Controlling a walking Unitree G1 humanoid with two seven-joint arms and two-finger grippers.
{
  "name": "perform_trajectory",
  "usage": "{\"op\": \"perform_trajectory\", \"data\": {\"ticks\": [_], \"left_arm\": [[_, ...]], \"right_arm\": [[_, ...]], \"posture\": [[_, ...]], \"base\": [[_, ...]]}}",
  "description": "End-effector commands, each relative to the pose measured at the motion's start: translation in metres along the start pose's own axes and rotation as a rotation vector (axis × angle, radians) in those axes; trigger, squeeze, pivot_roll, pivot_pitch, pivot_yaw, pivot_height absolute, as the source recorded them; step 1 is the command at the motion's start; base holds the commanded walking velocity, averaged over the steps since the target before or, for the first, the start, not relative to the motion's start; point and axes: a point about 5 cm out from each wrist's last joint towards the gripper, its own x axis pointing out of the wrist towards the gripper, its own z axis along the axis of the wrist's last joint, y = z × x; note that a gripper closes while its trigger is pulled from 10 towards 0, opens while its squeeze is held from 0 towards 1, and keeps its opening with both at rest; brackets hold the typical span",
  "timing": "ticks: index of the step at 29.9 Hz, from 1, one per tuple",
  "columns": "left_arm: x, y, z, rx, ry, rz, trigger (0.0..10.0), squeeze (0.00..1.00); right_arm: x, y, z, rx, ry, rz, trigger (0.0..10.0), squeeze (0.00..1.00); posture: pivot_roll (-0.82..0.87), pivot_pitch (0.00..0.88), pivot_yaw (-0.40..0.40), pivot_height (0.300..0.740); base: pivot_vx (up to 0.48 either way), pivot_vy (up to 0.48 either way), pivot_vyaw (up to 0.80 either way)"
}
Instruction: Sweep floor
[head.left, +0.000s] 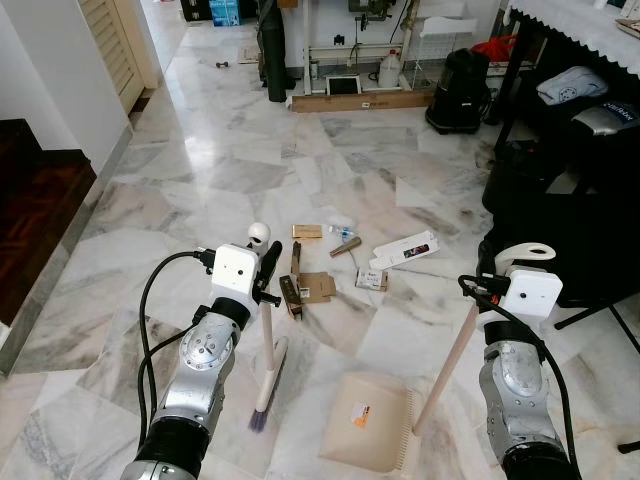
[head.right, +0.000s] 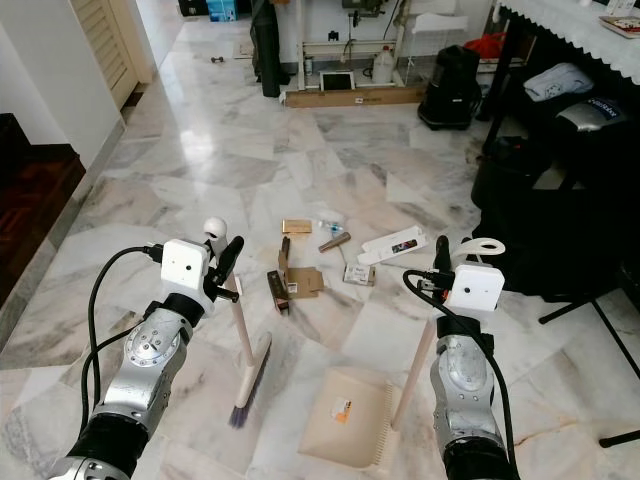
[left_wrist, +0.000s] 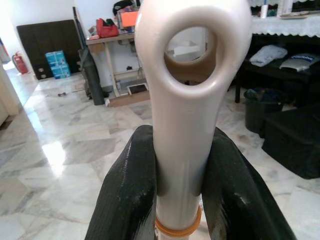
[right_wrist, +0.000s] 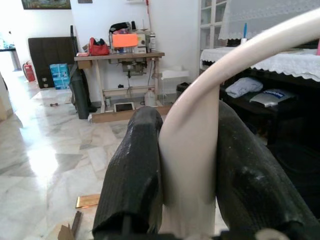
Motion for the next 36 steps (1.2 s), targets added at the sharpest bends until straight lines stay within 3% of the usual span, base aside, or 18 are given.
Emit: {"op": "perform_trajectory", "data": {"ticks": [1, 36], "left_arm": [[0.0021, 0.0053, 0.0109, 0.009, -0.044, 0.020, 10.0, 0.00], [0.0051, 0.0098, 0.0129, 0.013, -0.044, 0.036, 10.0, 0.00]], "right_arm": [[0.0067, 0.0015, 0.0113, 0.007, -0.046, 0.001, 10.0, 0.00], [0.0102, 0.0066, 0.0134, 0.008, -0.045, 0.024, 10.0, 0.00]], "posture": [[0.05, 0.041, 0.011, 0.740], [0.05, 0.039, 0.015, 0.740]], "base": [[0.304, 0.000, 0.00], [0.381, 0.000, -0.05]]}}
